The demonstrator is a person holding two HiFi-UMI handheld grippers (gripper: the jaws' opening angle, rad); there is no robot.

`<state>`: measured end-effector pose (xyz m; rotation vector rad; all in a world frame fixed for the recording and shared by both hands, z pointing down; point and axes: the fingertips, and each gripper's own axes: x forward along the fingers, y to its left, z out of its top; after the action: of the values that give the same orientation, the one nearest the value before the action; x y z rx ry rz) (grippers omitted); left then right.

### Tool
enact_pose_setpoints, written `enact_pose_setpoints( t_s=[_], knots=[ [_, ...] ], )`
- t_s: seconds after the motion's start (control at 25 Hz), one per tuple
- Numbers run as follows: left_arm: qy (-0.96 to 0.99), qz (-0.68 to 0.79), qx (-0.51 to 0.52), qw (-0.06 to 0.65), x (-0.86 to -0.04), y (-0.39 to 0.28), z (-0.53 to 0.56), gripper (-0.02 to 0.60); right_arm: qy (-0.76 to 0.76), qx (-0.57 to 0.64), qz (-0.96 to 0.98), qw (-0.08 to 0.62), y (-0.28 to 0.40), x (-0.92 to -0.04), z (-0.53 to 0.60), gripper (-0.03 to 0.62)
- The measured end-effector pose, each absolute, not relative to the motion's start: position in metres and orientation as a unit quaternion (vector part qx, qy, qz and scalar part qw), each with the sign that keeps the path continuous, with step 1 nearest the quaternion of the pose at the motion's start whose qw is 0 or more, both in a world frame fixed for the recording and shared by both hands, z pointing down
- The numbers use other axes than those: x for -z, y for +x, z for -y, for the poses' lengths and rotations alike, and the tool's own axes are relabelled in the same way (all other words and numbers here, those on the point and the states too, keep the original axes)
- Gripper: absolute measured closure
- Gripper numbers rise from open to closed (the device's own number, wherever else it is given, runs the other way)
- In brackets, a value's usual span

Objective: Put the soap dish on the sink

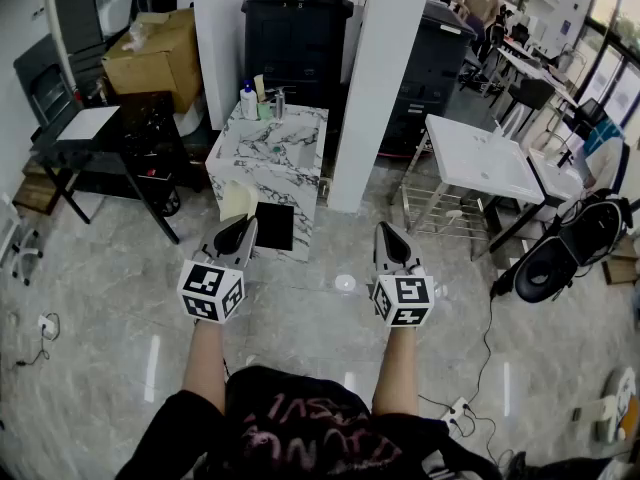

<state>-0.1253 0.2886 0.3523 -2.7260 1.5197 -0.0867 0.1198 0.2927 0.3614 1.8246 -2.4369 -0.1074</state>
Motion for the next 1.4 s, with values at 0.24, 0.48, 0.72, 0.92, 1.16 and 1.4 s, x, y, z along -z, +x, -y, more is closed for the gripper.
enact_pose_setpoints(
  t_s=[0.24, 0.48, 0.72, 0.92, 1.16, 1.4],
  knots=[
    [-0.868, -0.495, 0.029, 0.012, -0.354, -0.124, -0.290, 0.557, 0.598, 0.034, 0.799, 0.046, 0.127, -0.365, -0.294, 0.586],
    [-0.869, -0.494, 0.036, 0.021, -0.354, -0.122, -0.290, 0.557, 0.589, 0.035, 0.806, 0.052, 0.125, -0.367, -0.294, 0.585],
    [-0.873, -0.486, 0.043, 0.013, -0.364, -0.114, -0.292, 0.556, 0.587, 0.024, 0.808, 0.045, 0.134, -0.375, -0.295, 0.582],
    [-0.873, -0.484, 0.056, 0.009, -0.373, -0.107, -0.290, 0.557, 0.584, 0.015, 0.811, 0.043, 0.137, -0.382, -0.292, 0.582],
    [-0.876, -0.479, 0.063, 0.002, -0.379, -0.107, -0.280, 0.557, 0.575, 0.014, 0.817, 0.045, 0.130, -0.383, -0.282, 0.582],
    [-0.878, -0.474, 0.062, -0.008, -0.391, -0.106, -0.254, 0.555, 0.571, -0.006, 0.820, 0.047, 0.128, -0.399, -0.257, 0.582]
  ],
)
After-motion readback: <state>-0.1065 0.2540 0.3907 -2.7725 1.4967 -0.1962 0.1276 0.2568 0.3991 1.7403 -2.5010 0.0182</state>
